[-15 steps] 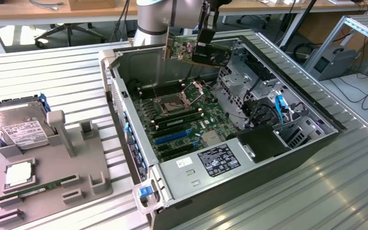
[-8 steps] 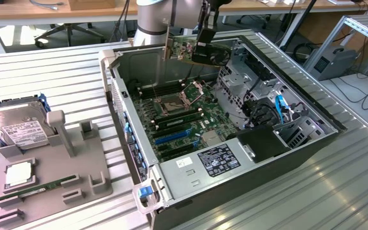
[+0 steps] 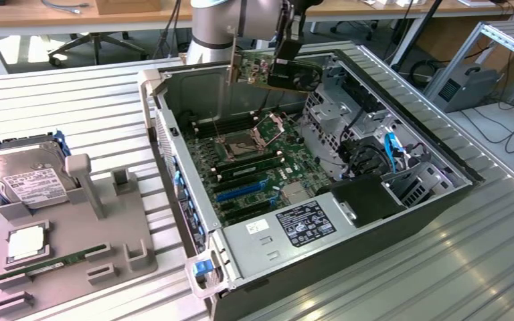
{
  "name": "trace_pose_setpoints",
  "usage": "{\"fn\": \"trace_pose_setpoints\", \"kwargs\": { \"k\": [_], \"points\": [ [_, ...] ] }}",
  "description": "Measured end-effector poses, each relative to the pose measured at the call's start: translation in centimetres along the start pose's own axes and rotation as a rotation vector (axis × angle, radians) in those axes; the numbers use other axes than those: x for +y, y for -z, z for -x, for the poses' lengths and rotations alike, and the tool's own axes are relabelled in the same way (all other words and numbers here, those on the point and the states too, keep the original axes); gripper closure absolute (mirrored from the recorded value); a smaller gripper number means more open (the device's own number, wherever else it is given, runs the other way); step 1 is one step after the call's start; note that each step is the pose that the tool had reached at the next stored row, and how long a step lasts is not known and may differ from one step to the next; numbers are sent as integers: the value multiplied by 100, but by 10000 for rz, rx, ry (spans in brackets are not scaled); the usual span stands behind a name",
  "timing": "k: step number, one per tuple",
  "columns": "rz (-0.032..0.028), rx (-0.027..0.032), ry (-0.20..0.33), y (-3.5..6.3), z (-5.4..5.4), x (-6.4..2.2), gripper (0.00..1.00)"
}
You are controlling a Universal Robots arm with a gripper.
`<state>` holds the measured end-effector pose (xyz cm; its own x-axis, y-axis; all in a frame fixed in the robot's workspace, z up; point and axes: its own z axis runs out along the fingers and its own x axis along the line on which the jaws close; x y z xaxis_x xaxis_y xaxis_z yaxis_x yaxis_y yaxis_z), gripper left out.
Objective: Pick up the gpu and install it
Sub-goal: 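Insert the gpu into the slot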
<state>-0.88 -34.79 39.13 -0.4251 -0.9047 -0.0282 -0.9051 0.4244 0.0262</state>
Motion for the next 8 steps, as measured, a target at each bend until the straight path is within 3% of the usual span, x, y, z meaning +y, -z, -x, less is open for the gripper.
{"fn": "trace_pose_setpoints", "kwargs": {
  "k": [8],
  "points": [
    [7, 7, 244, 0, 9, 4, 73]
  ]
}}
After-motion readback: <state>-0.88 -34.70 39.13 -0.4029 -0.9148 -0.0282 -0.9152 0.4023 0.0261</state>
